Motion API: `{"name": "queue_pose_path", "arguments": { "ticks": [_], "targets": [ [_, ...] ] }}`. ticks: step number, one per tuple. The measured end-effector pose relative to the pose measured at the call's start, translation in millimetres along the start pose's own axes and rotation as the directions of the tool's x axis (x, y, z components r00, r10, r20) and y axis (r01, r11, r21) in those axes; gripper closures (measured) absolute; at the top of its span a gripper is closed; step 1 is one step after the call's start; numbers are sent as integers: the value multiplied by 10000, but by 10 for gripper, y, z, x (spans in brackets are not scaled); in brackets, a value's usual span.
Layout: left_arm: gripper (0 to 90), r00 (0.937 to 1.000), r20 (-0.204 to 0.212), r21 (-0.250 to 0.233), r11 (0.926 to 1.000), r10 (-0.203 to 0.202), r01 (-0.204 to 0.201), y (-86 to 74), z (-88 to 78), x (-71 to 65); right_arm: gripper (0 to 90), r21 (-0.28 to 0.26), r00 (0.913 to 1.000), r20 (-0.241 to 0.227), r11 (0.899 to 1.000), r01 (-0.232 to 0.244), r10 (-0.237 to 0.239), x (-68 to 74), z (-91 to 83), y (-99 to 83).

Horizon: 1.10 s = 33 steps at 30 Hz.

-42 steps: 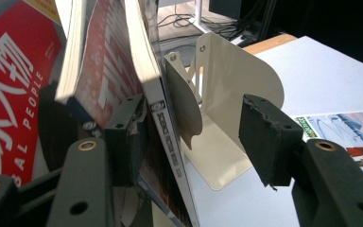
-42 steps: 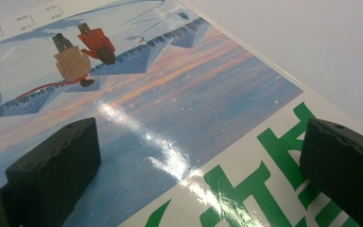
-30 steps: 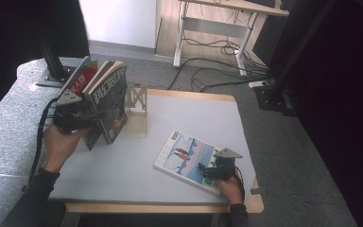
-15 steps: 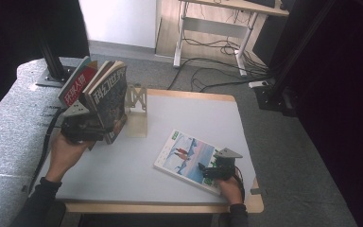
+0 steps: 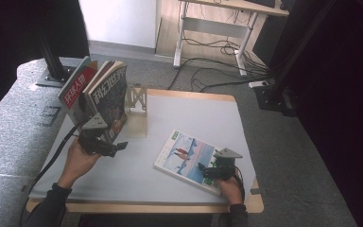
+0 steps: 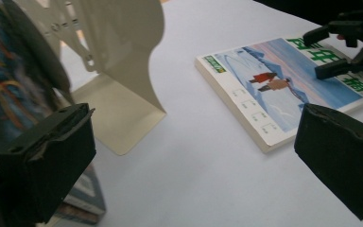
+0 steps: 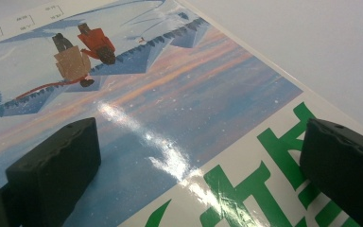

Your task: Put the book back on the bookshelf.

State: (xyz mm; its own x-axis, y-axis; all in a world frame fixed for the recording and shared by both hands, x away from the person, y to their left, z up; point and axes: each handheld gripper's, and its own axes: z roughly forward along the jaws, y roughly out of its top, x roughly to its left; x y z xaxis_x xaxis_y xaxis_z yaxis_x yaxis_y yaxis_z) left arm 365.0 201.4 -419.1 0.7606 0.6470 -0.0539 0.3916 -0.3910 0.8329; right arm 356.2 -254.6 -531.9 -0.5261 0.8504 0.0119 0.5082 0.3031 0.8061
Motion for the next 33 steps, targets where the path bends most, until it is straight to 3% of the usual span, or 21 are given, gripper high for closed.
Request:
{"name": "queue_pose_path", "arguments": {
  "ticks": [3,7,17,33],
  "targets": [
    [0,9995,301,35,10000,41,-42,-47,81,-21,0,-1,10000,-3,10000,0,0,0,0,0],
    [0,9989,314,259,9990,343,-352,-105,191,-64,0,1,10000,-5,10000,-3,3,0,0,0],
    [0,9955,874,486,9980,365,-408,-285,428,-107,0,-7,10000,-10,10000,-8,8,0,0,0],
    [0,9960,817,1417,9888,357,-471,-527,651,-139,0,-9,10000,-17,10000,-13,13,-1,0,-1]
  ]
}}
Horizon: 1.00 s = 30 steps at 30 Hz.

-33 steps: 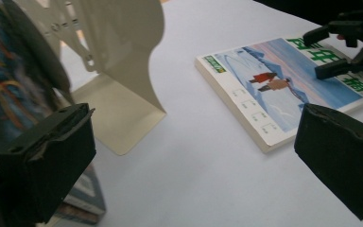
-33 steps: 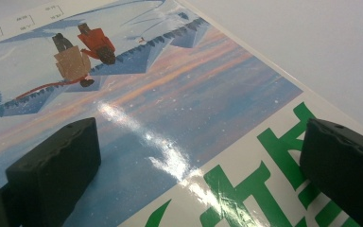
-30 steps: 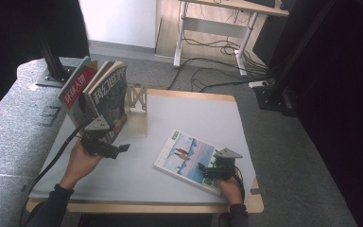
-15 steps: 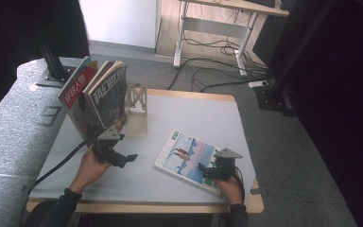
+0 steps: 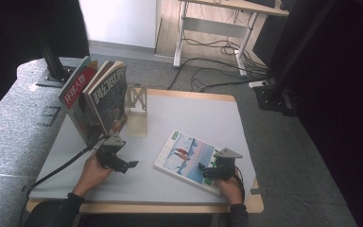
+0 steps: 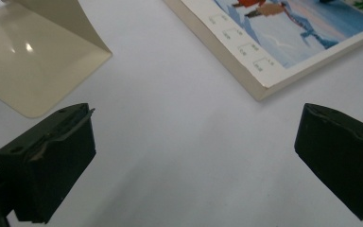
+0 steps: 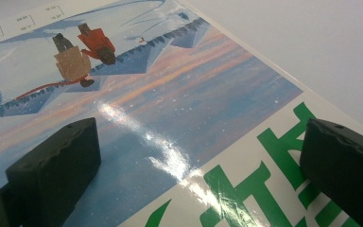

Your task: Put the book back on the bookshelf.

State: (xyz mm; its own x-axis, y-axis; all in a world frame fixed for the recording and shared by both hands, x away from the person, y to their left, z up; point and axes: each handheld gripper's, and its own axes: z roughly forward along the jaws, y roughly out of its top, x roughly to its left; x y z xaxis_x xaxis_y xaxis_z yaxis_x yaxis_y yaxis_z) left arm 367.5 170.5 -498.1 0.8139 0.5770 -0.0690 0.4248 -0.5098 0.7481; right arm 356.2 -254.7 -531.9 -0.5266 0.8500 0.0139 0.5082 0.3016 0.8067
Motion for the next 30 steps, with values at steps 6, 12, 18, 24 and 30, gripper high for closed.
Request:
{"name": "queue_pose_path", "arguments": {
  "ticks": [6,12,18,24,30],
  "targets": [
    [0,9982,-324,626,9969,500,-479,-71,122,-37,0,-3,10000,-10,10000,-5,5,-1,0,0],
    [0,9962,-444,1212,9902,748,-689,-126,214,-34,0,-1,10000,-10,10000,-2,2,-1,0,0],
    [0,9974,-280,1438,9876,669,-622,-162,270,-19,0,5,10000,-10,10000,4,-4,-1,0,1],
    [0,9974,-312,1446,9877,649,-597,-165,271,-24,0,22,10000,0,10000,29,-29,0,0,2],
    [0,9975,-312,1446,9878,632,-581,-164,270,-25,3,202,9998,-130,9996,174,-171,-1,-16,18]
  ]
}}
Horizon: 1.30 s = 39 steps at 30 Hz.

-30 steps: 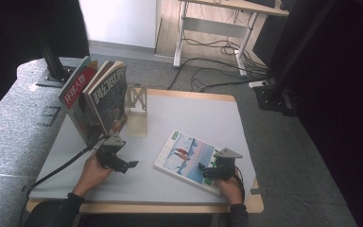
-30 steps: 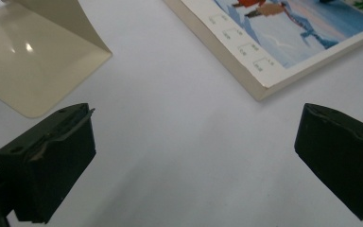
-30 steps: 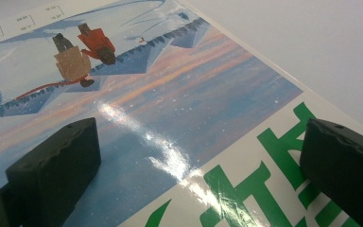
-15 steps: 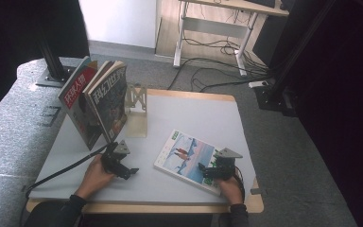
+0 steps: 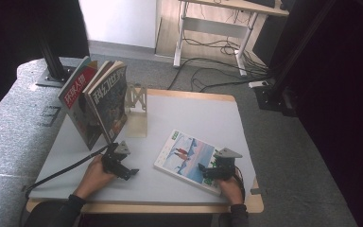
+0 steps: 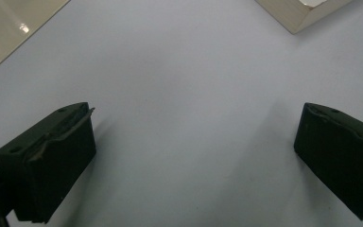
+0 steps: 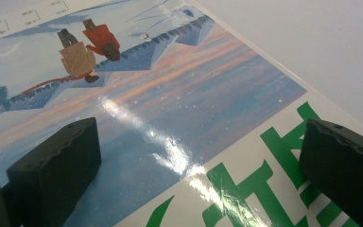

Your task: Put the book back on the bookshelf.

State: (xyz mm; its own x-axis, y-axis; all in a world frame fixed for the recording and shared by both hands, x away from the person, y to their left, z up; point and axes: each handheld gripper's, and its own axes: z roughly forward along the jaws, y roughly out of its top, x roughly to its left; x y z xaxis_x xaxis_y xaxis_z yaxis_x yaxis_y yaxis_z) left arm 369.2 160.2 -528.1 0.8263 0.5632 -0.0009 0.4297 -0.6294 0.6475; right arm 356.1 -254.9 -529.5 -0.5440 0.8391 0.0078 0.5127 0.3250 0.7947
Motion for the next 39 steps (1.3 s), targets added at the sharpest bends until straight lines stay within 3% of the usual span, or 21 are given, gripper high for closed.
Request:
{"name": "queue_pose_path", "arguments": {
  "ticks": [4,8,10,17,26,28,39],
  "targets": [
    [0,9999,9,-48,9999,-160,160,9,2,-16,14,205,9993,324,9997,163,-170,-18,-59,10],
    [0,9975,665,24,9997,-242,241,64,-18,-24,15,247,9974,679,9994,230,-247,-73,-133,-12],
    [0,9965,797,-115,9996,-244,253,105,-32,-37,18,195,9975,706,9998,80,-93,-111,-172,-28],
    [1,9945,990,-224,9992,342,-321,334,16,-134,22,105,9936,946,9979,-637,624,-269,-308,-131],
    [8,9870,1567,-611,9978,366,-273,614,208,-199,38,237,9919,846,9950,-972,949,-299,-302,-168],
    [11,9839,1755,-602,9979,351,-249,689,285,-208,32,279,9902,681,9919,-1238,1217,-328,-286,-194],
    [108,9748,2223,-527,9986,176,-60,773,520,-272,0,242,9789,252,9788,-2033,2027,-433,-237,-243]
  ]
}}
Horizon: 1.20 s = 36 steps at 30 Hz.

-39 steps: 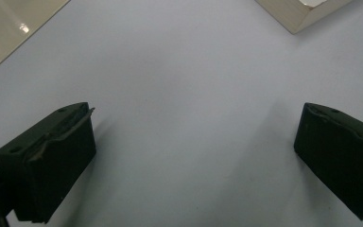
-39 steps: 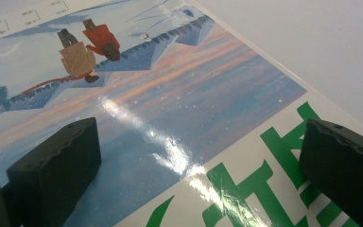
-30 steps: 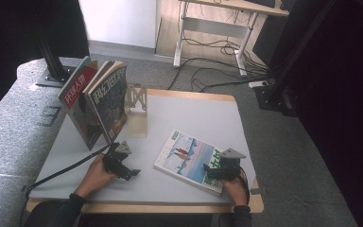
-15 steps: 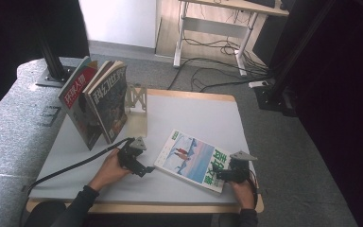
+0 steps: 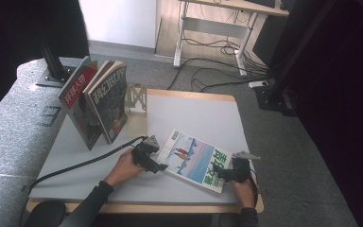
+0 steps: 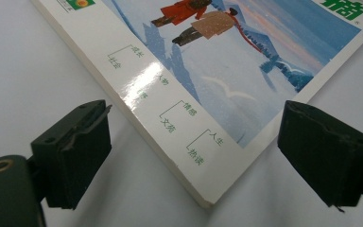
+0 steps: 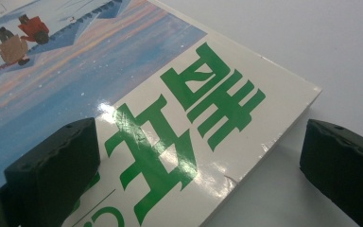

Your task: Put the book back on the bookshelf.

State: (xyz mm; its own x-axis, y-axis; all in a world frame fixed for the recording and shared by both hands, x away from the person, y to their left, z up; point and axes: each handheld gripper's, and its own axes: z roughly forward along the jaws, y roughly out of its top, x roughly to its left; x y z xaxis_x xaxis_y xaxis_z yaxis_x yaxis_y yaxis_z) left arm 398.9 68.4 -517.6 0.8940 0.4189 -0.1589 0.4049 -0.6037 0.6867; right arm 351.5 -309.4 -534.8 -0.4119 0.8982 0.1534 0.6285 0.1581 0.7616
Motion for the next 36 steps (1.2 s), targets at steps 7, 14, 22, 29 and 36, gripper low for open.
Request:
{"name": "queue_pose_path", "arguments": {
  "ticks": [7,14,22,29,36],
  "targets": [
    [104,9997,227,-41,10000,17,-16,-36,73,-19,0,137,9995,-97,9994,-315,316,11,39,21],
    [96,9987,423,-8,9996,-280,281,-28,63,-13,0,305,9997,16,9992,-251,250,38,49,52],
    [61,9998,193,475,9989,-10,1,-62,15,-113,0,334,9997,60,9991,250,-252,124,82,95],
    [40,9999,83,744,9972,105,-110,-168,-83,-229,0,338,9982,-90,9976,597,-595,213,148,142],
    [35,9996,201,698,9973,203,-217,-352,-220,-368,0,400,9952,-266,9947,948,-938,340,249,215]
  ]
}}
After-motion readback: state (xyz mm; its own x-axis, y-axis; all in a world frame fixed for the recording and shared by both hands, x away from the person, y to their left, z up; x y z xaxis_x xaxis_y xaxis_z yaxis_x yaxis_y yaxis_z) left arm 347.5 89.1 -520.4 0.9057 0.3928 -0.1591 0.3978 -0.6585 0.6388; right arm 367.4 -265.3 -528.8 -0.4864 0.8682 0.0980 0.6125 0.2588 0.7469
